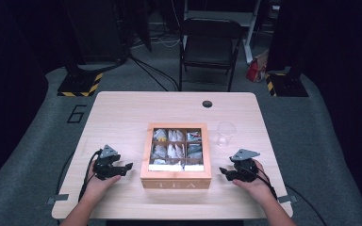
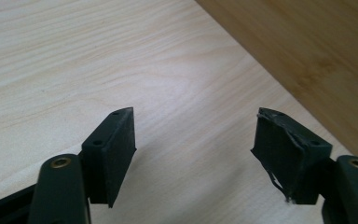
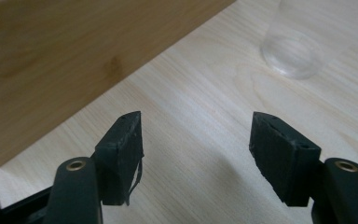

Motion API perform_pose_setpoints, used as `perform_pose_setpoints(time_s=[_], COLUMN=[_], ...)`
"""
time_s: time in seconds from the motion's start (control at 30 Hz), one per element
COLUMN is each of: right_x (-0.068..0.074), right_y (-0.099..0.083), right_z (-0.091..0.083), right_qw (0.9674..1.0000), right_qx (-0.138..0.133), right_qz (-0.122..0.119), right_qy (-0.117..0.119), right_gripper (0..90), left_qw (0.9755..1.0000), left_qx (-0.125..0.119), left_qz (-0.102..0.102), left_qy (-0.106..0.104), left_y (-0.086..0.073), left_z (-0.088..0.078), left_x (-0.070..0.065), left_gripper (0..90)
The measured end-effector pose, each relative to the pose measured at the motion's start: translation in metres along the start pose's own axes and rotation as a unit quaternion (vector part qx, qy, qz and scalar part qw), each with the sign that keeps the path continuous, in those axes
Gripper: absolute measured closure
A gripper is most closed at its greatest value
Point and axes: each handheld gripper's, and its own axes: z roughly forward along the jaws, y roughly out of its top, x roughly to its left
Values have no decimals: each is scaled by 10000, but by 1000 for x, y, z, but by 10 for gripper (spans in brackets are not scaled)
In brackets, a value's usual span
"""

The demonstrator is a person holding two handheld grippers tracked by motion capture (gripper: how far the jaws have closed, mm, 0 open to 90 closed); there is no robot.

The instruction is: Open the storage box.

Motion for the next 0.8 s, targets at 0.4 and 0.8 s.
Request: perform_pose_setpoints(time_s=[0.4, 0.8], right_x=[0, 3], right_y=[6, 11], right_z=[-12, -21], right_qw=[9994, 9991], right_qx=[-72, -139], right_qz=[265, 307], right_qy=[212, 243], right_gripper=[405, 424], left_qw=[9998, 9995], left_qx=[-77, -53], left_qz=[-85, -111], left_qy=[-142, -279], left_y=[3, 7], left_z=[-11, -22], left_x=[-3, -9], left_gripper=[375, 409])
